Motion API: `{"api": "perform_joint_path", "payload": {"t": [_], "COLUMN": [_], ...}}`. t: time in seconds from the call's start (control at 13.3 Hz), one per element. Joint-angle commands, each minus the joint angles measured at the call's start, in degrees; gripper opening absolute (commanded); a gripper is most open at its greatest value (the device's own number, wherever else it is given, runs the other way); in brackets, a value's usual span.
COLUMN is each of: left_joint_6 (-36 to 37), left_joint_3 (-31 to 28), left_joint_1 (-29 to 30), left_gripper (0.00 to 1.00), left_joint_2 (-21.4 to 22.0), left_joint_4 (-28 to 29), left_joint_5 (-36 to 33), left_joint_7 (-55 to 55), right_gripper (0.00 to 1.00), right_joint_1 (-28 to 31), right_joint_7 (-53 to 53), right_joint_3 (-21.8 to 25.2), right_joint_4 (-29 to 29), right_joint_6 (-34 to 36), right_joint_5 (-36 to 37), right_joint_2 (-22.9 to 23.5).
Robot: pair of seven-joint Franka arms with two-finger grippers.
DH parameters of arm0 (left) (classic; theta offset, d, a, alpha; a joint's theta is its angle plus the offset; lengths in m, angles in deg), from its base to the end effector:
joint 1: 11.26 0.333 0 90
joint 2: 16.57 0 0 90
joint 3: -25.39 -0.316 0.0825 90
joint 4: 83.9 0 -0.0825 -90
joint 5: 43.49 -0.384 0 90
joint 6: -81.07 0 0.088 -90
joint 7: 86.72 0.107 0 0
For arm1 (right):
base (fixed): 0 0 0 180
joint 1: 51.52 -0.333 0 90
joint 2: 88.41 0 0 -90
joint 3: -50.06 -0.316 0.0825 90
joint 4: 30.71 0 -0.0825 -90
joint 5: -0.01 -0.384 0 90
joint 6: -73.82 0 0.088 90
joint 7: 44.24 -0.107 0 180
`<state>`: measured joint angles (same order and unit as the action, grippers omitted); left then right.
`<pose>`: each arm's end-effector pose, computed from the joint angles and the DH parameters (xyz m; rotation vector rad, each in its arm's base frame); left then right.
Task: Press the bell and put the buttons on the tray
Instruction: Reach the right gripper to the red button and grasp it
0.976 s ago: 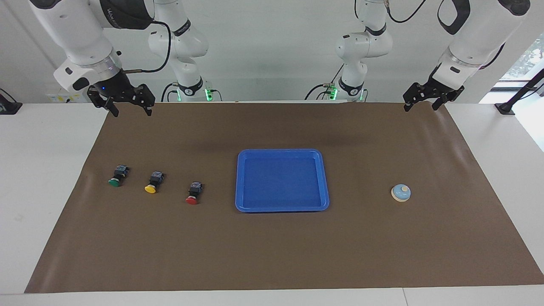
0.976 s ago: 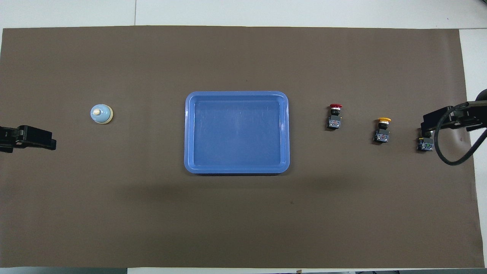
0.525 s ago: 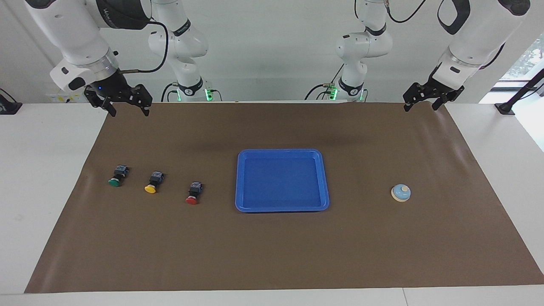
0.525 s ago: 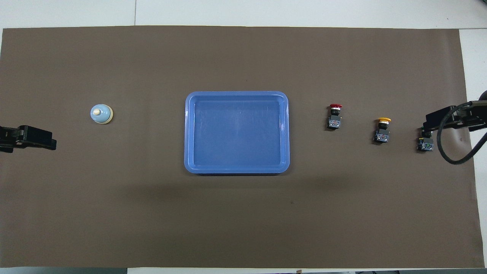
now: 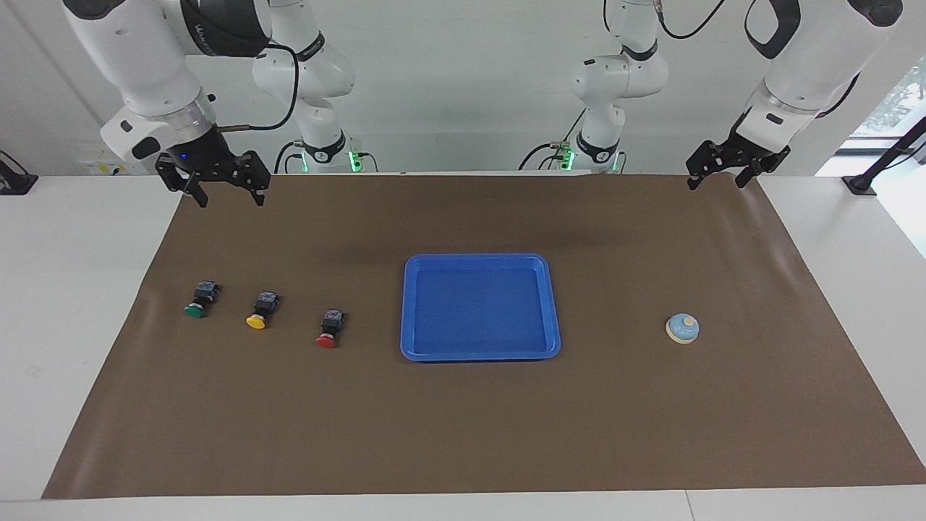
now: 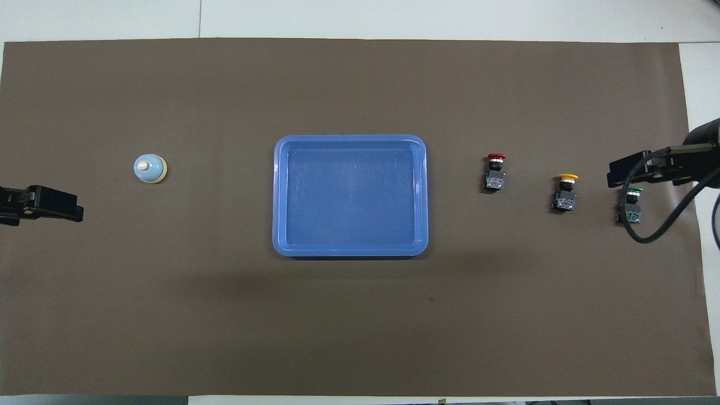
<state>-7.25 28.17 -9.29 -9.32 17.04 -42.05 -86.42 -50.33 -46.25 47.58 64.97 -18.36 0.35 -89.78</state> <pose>0.5080 -0.0114 0.5997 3.1194 -0.0285 -0.1466 0.5479 0.0120 0.5941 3.1330 -0.0192 -0.0579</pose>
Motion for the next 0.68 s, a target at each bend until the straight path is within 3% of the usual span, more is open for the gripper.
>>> {"api": "perform_joint_path", "payload": {"t": [0.0,0.3,0.6], "left_joint_6": [0.8,0.8,0.8], "left_joint_3": [-0.1,-0.1,-0.1], "left_joint_1": [0.1,0.1,0.1], "left_gripper": [1.0,1.0,1.0], "left_joint_2": [0.0,0.0,0.0], "left_joint_4": [-0.4,-0.4,-0.4], "left_joint_5": [0.2,0.2,0.2], "left_joint_7": [0.1,0.1,0.1], "right_gripper": [1.0,1.0,1.0], "right_joint_1": [-1.5,-4.9,-7.7], "right_joint_7": [-4.8,-9.8,-12.9], "right_joint_3": [-0.3,-0.3,-0.2], "right_joint_4": [4.7,6.4,14.5], "right_joint_6": [-4.7,-13.0,-28.8], "right_joint_5": [-0.5,-0.5,-0.5], "right_joint_2": [-0.7,6.6,9.9]}}
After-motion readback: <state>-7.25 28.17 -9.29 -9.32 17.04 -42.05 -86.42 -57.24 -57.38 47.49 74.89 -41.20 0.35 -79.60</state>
